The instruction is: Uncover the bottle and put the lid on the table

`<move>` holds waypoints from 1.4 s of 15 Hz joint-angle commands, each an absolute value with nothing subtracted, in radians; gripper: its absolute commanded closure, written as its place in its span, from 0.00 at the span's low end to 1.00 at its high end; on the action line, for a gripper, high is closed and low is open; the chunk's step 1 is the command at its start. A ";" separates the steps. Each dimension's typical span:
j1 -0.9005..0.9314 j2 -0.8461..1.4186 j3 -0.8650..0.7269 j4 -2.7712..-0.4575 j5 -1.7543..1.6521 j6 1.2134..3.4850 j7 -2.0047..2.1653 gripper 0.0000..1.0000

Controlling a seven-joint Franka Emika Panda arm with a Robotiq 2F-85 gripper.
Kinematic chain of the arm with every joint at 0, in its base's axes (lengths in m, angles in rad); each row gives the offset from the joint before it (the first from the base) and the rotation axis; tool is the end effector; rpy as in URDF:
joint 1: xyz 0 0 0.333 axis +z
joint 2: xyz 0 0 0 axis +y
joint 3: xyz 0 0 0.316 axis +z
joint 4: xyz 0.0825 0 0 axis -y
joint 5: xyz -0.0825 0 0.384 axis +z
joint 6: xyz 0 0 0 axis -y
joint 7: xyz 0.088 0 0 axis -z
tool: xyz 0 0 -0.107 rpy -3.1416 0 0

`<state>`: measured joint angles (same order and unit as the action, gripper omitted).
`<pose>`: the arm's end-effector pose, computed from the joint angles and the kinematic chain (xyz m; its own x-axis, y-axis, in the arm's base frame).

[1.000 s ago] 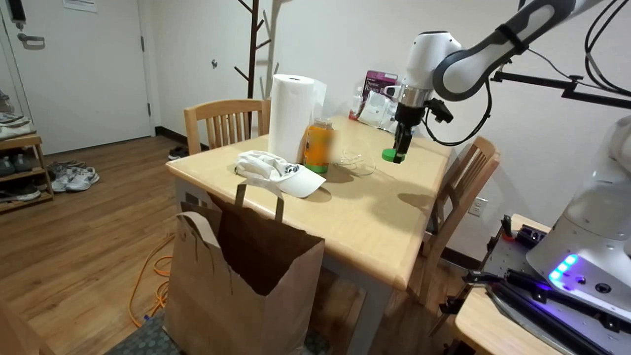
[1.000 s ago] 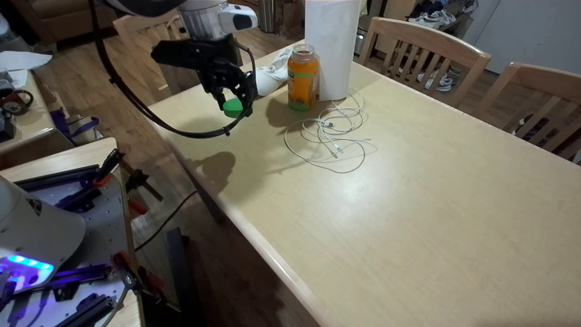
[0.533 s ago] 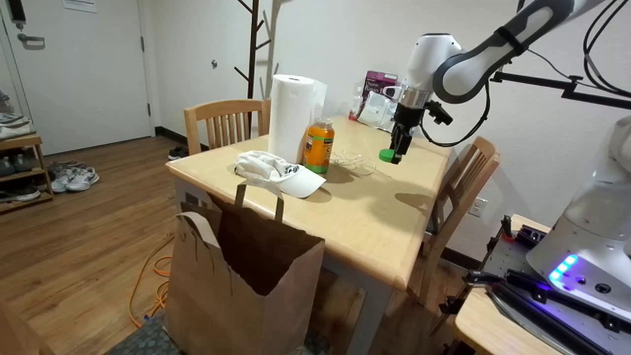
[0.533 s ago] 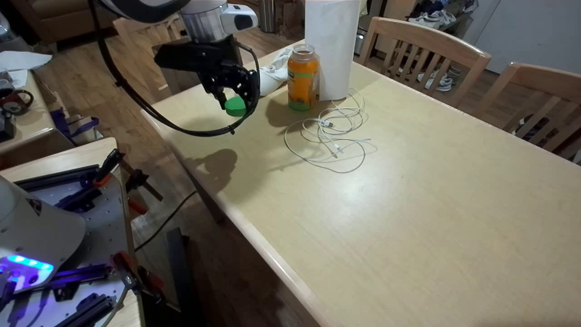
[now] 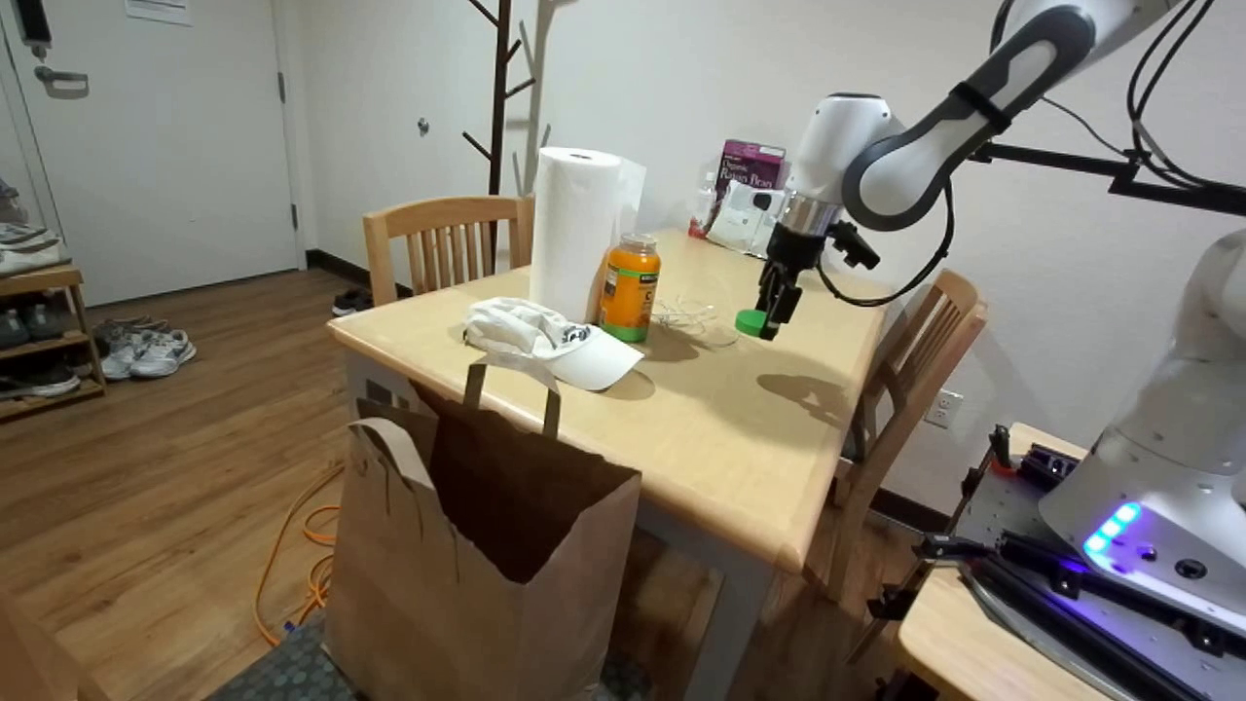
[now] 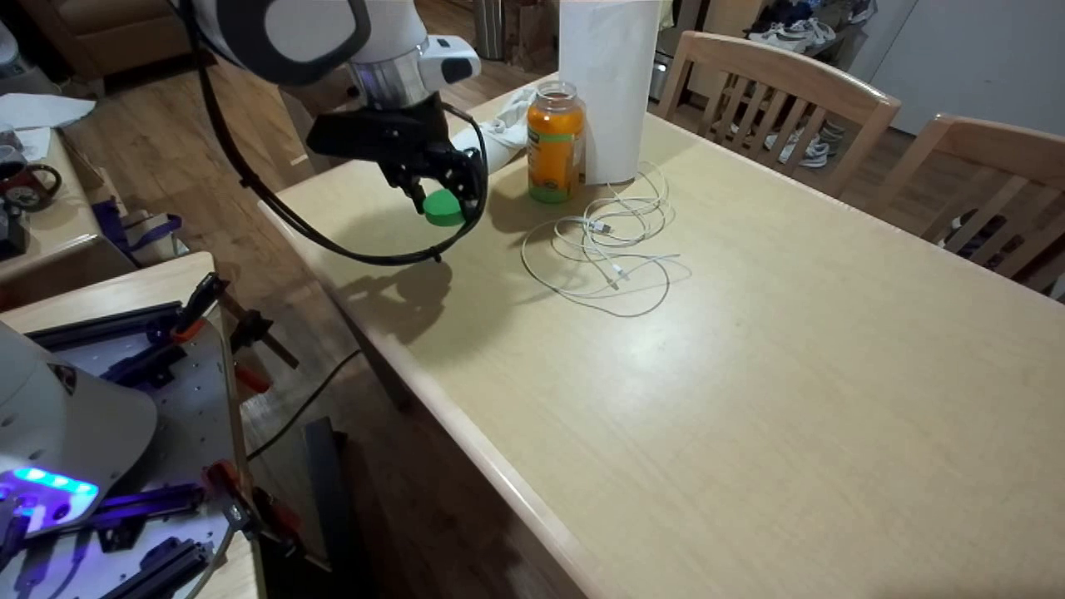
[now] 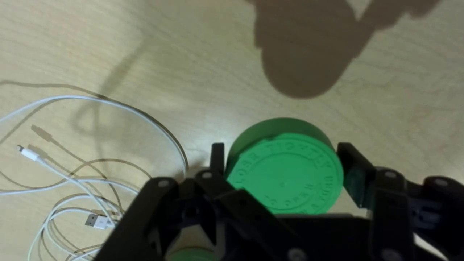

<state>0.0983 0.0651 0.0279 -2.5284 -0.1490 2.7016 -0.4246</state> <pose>0.4677 0.0645 0.2611 0.7725 0.6319 0.0627 0.6238 -0.7737 0.1113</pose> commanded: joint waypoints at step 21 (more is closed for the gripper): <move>0.022 0.190 0.112 -2.377 -0.137 2.546 -0.366 0.00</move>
